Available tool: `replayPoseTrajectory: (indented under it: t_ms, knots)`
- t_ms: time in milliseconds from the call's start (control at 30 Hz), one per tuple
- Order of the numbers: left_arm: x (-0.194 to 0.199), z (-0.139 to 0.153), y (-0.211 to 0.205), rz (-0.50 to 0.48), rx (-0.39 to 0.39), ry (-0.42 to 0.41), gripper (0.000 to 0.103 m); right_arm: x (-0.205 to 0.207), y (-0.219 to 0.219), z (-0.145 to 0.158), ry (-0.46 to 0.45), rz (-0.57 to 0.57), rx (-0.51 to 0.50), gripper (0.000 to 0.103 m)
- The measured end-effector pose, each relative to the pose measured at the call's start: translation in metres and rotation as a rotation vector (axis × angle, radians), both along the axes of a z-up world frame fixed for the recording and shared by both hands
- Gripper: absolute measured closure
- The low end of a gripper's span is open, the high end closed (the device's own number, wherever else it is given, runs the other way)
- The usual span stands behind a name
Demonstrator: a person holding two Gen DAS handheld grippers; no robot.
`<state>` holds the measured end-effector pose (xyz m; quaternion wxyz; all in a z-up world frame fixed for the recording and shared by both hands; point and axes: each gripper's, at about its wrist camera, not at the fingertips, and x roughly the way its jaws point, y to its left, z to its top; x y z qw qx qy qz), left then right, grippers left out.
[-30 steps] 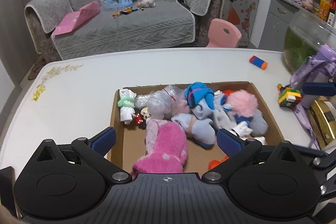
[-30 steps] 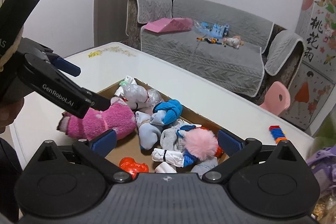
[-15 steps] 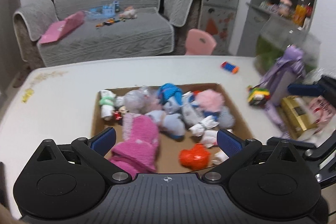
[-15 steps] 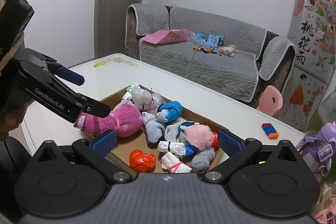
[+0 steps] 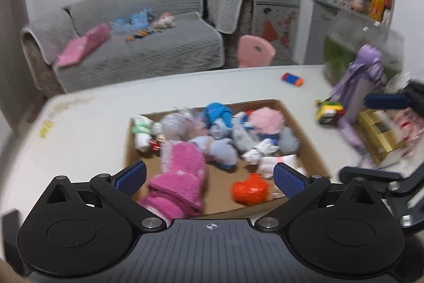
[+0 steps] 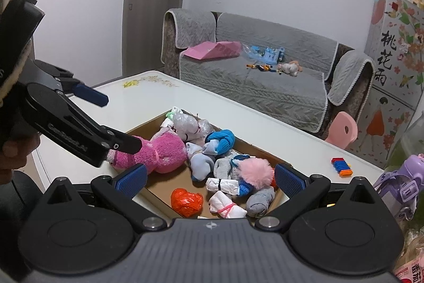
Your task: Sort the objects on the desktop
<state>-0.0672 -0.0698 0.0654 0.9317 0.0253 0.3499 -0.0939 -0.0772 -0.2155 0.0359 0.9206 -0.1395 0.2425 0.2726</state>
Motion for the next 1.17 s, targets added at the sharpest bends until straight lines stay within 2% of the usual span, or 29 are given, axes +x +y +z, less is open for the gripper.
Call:
replayPoseTrajectory:
  t_ms: [133, 333, 1167]
  knots:
    - [-0.002, 0.000, 0.006, -0.003, -0.065, 0.008, 0.000, 0.000, 0.000, -0.001, 0.004, -0.002, 0.001, 0.001]
    - [-0.004, -0.001, -0.004, 0.020, 0.028, -0.013, 0.001, -0.003, 0.002, -0.001, 0.003, 0.000, 0.003, 0.001]
    - [-0.006, -0.002, -0.008, 0.017, 0.053, -0.030, 0.001, -0.002, -0.001, -0.004, 0.019, -0.004, 0.004, 0.001]
